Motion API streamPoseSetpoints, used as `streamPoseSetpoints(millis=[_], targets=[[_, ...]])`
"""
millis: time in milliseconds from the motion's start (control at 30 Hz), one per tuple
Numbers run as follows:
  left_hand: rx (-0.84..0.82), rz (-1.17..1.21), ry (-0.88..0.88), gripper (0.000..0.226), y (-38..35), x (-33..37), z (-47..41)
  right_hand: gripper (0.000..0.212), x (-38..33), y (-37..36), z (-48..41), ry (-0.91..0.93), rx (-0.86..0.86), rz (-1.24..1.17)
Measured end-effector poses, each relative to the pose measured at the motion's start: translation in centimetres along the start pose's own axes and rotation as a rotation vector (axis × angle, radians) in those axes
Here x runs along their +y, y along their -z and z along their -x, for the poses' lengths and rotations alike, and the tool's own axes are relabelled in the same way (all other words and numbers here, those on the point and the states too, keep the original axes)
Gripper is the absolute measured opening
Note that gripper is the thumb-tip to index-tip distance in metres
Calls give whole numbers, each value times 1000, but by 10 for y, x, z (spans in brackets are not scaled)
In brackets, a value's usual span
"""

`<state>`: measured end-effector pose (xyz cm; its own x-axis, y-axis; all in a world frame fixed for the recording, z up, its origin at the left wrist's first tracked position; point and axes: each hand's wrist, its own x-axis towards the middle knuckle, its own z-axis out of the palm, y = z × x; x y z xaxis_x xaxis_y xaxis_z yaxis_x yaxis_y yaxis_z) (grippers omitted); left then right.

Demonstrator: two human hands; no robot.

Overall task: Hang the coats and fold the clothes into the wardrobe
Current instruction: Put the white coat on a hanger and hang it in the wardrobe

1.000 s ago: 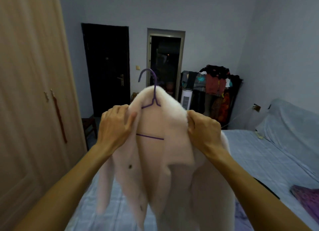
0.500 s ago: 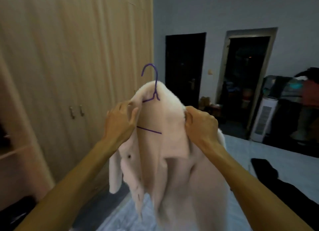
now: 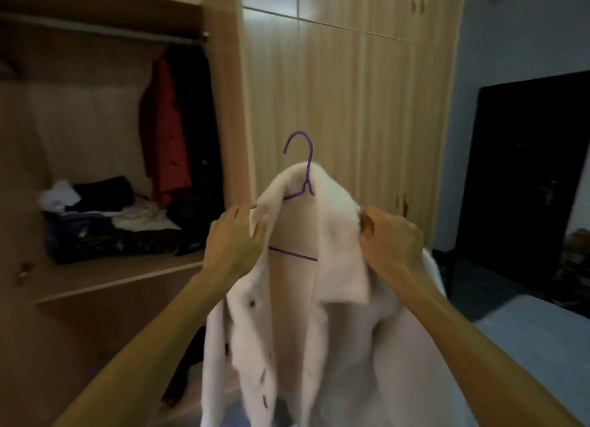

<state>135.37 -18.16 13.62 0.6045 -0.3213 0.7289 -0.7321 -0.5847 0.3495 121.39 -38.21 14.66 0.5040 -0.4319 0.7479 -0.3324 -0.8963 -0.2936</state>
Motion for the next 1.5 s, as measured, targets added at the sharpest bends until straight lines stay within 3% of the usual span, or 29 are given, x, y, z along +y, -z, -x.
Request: streamPoseSetpoints(millis=[333,467,567,633,733,1500], targets=[[75,-121,97,38,92,-153,-22,29,-162,-99,-40,77,-27,-204],[90,-149,147,40,126,-220,-49,41,-231,-131,-62,89,21,-232],[92,-155,157,41,146,-263,-73,32,-276,-153,-85,76,33,-276],[111,-142,166,40,156,-291,-91,36,-306,-167,-105,113,54,-322],[137,-148,182,39,167,-331,-120,28,-346,-182,-137,143,55,-257],[403,-313,-55,34,114,-516,-448,25,-541,-399,-439,282,167,-370]])
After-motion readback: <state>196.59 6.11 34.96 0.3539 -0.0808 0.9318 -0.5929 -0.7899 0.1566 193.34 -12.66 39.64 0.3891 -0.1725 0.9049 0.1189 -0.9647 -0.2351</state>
